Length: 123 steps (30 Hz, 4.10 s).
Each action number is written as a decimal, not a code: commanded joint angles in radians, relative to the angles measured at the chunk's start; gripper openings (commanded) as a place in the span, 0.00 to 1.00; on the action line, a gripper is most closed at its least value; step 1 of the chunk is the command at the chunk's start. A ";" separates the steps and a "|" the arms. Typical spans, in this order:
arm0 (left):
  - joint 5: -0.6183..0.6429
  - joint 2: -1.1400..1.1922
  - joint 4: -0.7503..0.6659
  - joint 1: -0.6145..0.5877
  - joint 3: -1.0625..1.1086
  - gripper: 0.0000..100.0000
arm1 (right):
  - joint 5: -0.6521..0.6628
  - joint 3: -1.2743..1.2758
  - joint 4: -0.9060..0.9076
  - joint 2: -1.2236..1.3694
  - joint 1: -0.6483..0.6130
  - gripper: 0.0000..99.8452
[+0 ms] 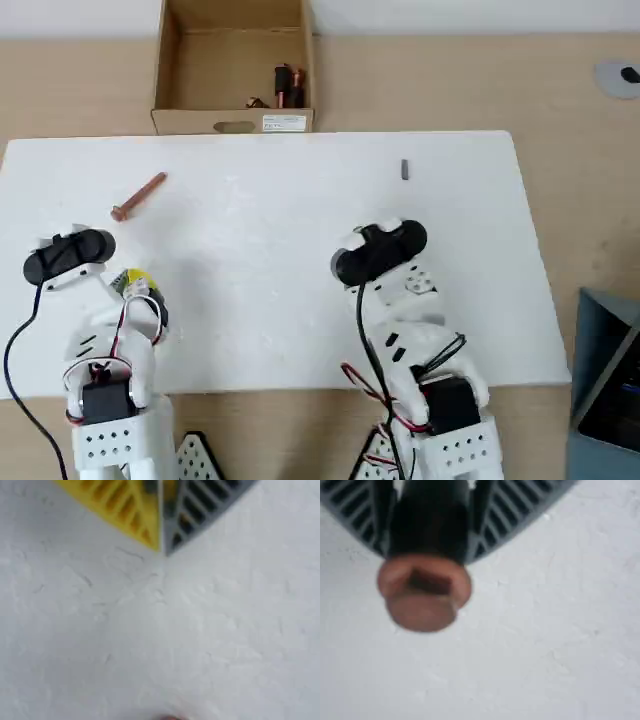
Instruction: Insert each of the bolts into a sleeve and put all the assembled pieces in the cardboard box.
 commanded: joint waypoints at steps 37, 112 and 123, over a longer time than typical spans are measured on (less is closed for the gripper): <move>0.005 -0.002 0.002 -0.002 0.011 0.00 | -0.146 -1.187 -0.005 1.221 -0.073 0.01; 0.005 -0.002 0.002 -0.002 0.011 0.00 | -0.002 -2.954 -0.044 2.888 -0.065 0.19; 0.005 -0.002 0.002 -0.002 0.011 0.00 | 0.003 -3.221 0.287 2.891 -0.047 0.01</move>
